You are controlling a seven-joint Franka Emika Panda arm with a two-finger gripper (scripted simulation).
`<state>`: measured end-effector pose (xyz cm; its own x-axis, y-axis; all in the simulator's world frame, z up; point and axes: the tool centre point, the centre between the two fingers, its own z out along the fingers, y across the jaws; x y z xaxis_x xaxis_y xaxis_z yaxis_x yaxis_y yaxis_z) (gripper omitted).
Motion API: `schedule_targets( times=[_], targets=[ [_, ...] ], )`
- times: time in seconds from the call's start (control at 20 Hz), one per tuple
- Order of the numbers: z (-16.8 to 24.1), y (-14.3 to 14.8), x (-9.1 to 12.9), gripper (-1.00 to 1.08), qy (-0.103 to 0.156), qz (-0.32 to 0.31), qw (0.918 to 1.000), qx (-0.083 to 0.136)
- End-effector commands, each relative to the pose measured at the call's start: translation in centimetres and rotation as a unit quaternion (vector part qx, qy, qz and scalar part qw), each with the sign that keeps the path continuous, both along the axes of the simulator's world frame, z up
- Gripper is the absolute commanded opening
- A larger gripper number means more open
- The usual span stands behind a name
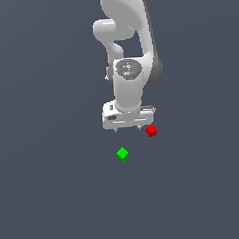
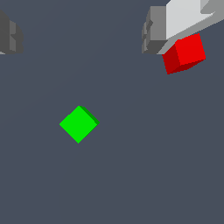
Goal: Stack the red cube on top of the green cube.
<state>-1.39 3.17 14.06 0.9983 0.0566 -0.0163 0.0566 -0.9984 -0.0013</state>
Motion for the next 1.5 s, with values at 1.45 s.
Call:
schedule_targets(
  times=[1.45],
  targets=[
    [-9.7,13.5,-5.9,1.0,-0.008,0.128,0.9918,0.001]
  ],
)
